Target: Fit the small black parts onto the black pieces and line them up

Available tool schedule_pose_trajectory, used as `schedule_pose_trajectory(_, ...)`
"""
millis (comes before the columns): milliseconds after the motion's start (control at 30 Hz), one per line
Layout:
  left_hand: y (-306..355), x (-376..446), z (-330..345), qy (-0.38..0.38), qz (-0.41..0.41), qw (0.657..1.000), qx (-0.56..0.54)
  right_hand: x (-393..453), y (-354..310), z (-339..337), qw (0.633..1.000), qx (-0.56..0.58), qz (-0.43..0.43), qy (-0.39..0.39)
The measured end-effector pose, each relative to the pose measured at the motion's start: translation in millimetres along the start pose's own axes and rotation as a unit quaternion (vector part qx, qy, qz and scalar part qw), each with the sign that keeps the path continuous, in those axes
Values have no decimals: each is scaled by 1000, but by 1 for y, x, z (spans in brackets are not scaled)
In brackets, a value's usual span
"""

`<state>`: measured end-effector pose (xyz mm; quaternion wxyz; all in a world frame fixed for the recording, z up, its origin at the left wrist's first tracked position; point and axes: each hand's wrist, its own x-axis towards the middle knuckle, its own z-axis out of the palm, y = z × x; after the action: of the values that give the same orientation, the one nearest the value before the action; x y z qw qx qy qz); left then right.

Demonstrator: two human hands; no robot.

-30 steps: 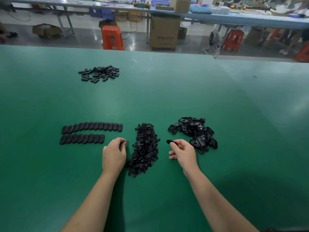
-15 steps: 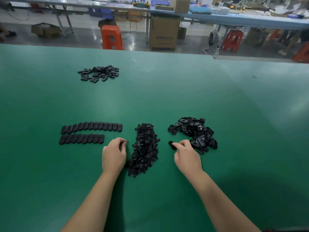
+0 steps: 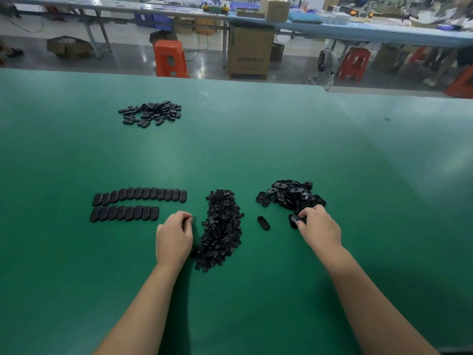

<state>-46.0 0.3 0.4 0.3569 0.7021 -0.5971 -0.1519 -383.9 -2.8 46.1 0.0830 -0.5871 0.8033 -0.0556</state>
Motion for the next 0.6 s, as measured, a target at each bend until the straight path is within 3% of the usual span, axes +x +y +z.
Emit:
schedule_pose_trajectory(133, -1, 0, 1, -2, 2, 1000, 0, 0, -1, 0, 999, 35, 3, 1)
schedule_pose_trajectory(367, -2, 0, 2, -3, -1, 1000, -2, 2, -2, -3, 977, 212, 16, 29)
schedule_pose_trajectory(600, -2, 0, 2, -2, -1, 1000, -5, -2, -6, -2, 968, 247, 10, 30)
